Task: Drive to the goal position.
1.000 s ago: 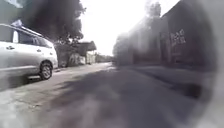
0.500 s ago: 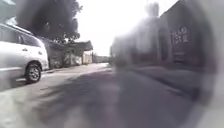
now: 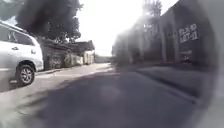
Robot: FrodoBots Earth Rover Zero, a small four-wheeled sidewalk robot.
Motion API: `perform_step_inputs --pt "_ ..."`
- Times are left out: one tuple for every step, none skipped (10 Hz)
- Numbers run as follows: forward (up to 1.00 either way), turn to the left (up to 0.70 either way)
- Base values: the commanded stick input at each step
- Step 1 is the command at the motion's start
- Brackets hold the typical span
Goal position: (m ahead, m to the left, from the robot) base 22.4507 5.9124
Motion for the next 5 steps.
perform_step_inputs --pt "1.00 0.00" --pt "1.00 0.00" --pt "1.00 0.00" --pt "1.00 0.00" --pt "1.00 0.00"
